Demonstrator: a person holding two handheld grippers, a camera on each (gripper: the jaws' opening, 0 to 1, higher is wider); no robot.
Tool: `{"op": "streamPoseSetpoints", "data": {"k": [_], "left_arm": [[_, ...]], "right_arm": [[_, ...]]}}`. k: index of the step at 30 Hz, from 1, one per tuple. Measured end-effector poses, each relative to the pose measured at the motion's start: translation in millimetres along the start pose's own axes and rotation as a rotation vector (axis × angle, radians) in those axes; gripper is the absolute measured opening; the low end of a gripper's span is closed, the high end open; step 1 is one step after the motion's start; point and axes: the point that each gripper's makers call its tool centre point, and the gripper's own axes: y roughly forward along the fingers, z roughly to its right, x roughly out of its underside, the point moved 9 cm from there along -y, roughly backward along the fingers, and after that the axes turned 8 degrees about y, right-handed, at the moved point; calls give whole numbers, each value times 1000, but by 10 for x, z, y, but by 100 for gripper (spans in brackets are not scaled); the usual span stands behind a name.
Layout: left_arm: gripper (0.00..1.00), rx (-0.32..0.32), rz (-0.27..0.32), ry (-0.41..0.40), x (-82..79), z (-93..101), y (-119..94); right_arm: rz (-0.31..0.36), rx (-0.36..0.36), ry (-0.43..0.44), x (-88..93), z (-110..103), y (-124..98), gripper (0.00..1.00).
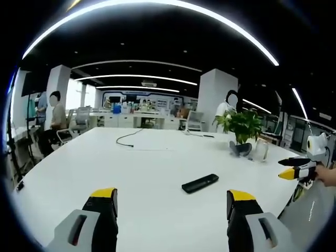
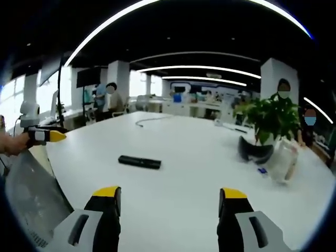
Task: Press the specified remote control buttons in sequence, fully releasing each button before pressing the next.
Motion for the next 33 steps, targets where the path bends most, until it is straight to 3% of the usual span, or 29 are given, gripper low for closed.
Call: {"op": "streamPoseSetpoints", "data": {"k": [6,11,16,19,21,23,27,30,33], "left_arm": [[88,31,-3,12,-9,36,-26],[88,7,-22,-26,5,-17,2],[87,11,-87,68,27,66,43],[87,17,-104,65,35,79,61],[88,60,-106,15,19,116,85],[88,93,-146,-36,18,146,124],[88,168,-204,-49,-5,193,238],[88,255,-219,32,-99,214,391],[87,314,-180,127,-166,227,617]], "right_arm": [[-6,-10,-3,1,-18,7,75],[-35,-34,-15,21,-42,30,76],[-31,-46,-17,20,-10,55,72],[-45,-59,-13,36,-10,74,73],[-55,-72,-20,45,-25,89,72],[-73,-50,-44,54,-2,101,72],[-60,-19,-11,43,87,83,69],[-86,-14,-8,61,99,118,74],[-101,15,-53,56,108,117,74]]}}
